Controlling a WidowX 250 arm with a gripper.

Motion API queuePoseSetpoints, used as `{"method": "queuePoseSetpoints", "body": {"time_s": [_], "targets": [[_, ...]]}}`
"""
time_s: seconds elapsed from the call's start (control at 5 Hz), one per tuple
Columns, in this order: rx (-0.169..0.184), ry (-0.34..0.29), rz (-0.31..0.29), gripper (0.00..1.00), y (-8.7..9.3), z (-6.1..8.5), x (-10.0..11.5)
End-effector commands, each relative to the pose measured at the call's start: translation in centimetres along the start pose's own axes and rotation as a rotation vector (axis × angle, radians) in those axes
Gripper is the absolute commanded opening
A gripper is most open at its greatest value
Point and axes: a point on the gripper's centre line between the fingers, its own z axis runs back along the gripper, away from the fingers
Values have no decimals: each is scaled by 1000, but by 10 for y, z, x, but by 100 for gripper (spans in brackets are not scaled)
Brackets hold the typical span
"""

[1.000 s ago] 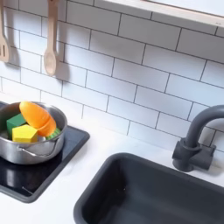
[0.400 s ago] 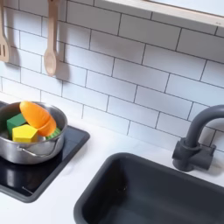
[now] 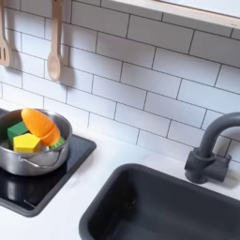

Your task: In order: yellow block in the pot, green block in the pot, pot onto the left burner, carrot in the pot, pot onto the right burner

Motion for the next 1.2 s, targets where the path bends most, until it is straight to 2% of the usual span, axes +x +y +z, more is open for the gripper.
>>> {"method": "queuePoseSetpoints", "body": {"time_s": [0.0, 0.4, 0.6, 0.8, 1.0], "targets": [[-3, 6, -2, 0, 0, -2, -2], [-3, 12, 11, 0, 0, -4, 0], [-27, 81, 26, 60, -2, 10, -6], [-30, 111, 35, 100, 1, -5, -18], [-26, 113, 44, 100, 3, -5, -18]]}}
